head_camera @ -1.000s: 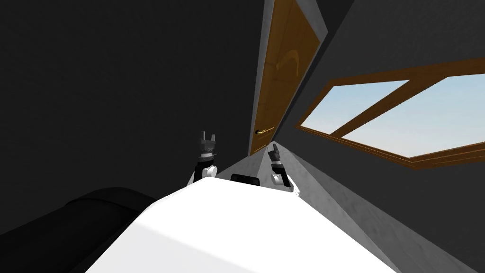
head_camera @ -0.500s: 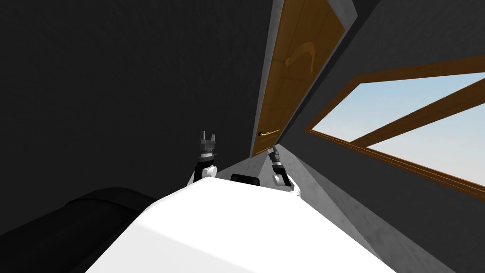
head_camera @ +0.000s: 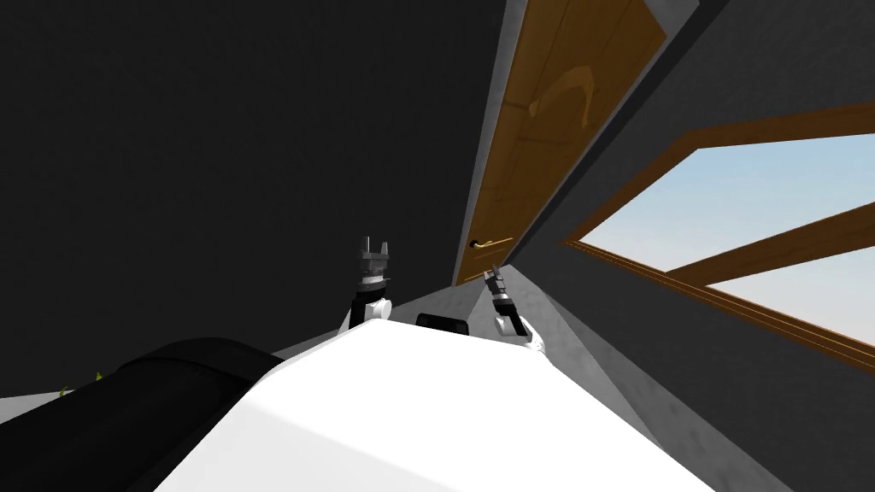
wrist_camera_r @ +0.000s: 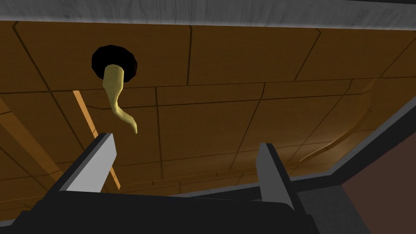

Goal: Pull the door open

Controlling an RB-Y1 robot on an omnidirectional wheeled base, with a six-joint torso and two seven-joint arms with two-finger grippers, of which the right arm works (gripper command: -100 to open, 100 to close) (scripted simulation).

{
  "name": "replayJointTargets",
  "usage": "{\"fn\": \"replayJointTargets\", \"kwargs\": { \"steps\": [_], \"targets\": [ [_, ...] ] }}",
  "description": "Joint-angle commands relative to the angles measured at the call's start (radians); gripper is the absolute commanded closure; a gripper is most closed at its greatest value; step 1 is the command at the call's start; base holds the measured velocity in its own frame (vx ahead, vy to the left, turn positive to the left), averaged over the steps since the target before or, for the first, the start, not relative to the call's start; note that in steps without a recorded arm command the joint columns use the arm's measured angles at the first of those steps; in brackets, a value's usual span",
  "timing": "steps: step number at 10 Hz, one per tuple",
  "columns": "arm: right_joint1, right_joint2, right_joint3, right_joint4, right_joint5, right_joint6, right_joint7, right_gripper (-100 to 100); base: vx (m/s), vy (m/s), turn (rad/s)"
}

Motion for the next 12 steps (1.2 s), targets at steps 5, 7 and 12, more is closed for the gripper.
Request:
{"fn": "replayJointTargets", "kwargs": {
  "steps": [5, 7, 12],
  "targets": [
    [-0.048, -0.043, 0.027, 0.14, -0.017, -0.039, -0.027, -100, 0.045, -0.073, 0.145],
    [-0.067, -0.061, 0.037, 0.195, -0.024, -0.054, -0.038, -100, 0.053, -0.098, 0.189],
    [-0.102, -0.094, 0.057, 0.297, -0.038, -0.082, -0.058, -100, 0.032, -0.073, 0.131]
  ]
}}
